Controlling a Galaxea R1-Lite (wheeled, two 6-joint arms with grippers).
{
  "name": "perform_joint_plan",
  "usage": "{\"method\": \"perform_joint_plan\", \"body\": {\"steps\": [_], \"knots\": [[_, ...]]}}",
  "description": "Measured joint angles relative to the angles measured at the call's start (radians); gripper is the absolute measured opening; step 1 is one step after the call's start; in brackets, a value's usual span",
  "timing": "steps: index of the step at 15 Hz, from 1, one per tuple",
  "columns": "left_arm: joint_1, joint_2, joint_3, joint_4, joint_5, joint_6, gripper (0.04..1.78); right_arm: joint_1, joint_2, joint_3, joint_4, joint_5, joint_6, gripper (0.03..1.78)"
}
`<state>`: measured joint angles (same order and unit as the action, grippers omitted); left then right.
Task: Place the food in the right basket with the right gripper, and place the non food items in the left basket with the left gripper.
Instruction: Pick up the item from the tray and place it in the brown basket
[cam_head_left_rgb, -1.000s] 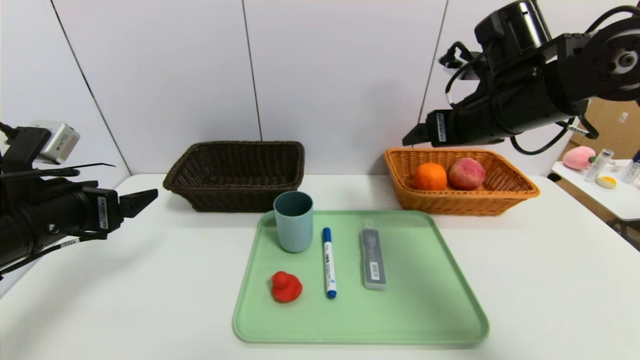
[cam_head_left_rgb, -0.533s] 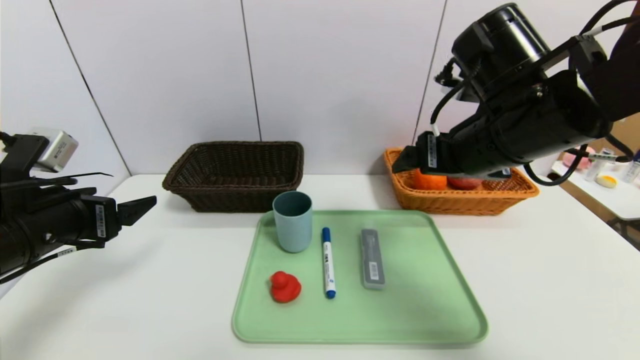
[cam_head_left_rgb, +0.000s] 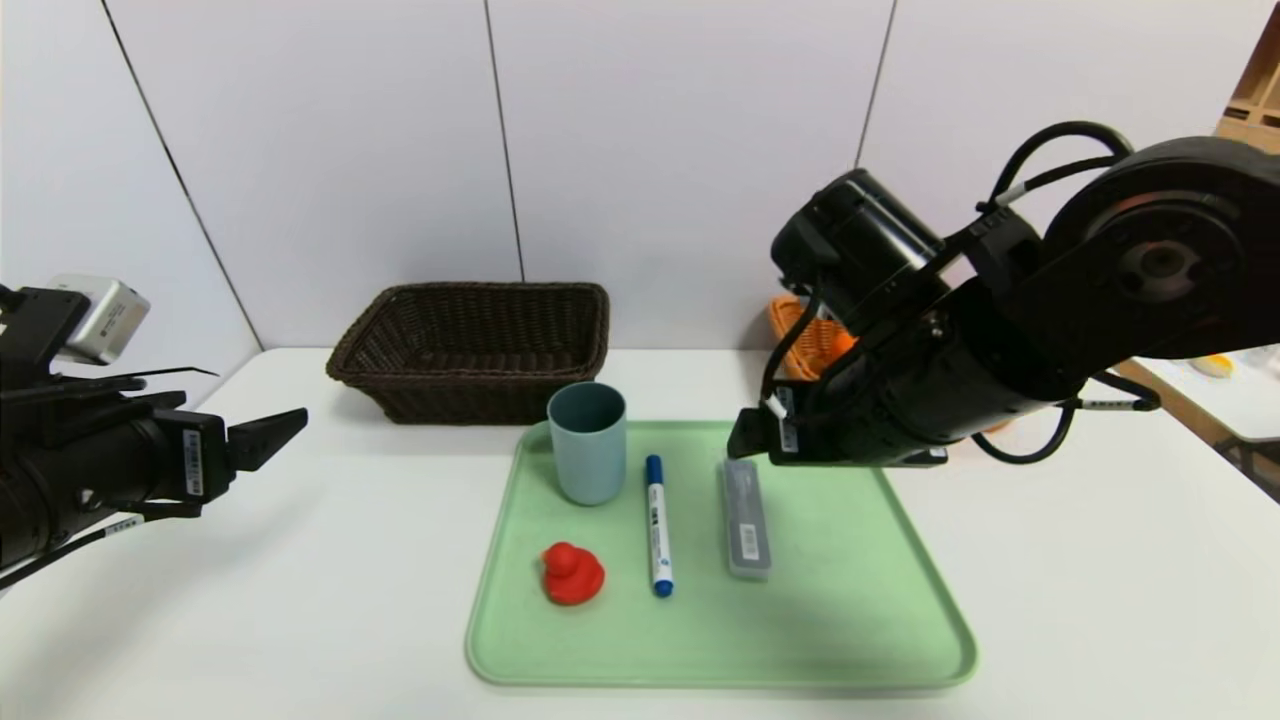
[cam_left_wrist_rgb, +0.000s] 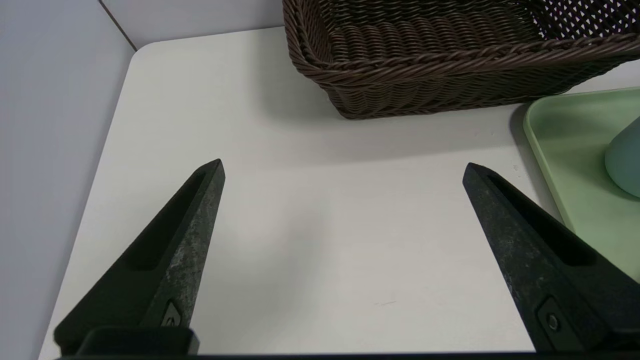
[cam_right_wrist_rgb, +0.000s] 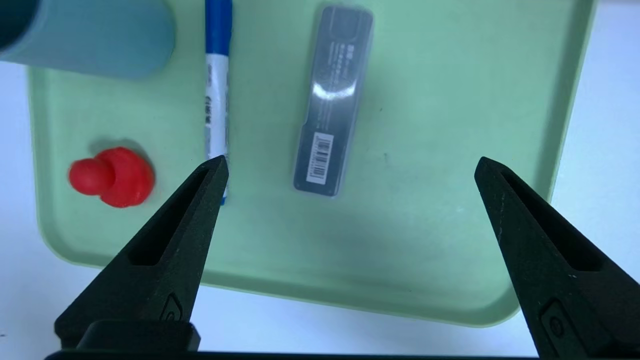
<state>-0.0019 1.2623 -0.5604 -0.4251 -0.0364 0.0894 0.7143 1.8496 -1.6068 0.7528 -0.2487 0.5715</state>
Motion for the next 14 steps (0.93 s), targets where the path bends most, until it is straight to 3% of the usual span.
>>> {"method": "perform_joint_plan", "body": {"steps": [14], "knots": [[-0.001, -0.014, 0.037, 0.000, 0.012, -0.006, 1.69, 0.009, 0.139, 0.106, -0.157, -0.012, 0.013, 1.70]]}}
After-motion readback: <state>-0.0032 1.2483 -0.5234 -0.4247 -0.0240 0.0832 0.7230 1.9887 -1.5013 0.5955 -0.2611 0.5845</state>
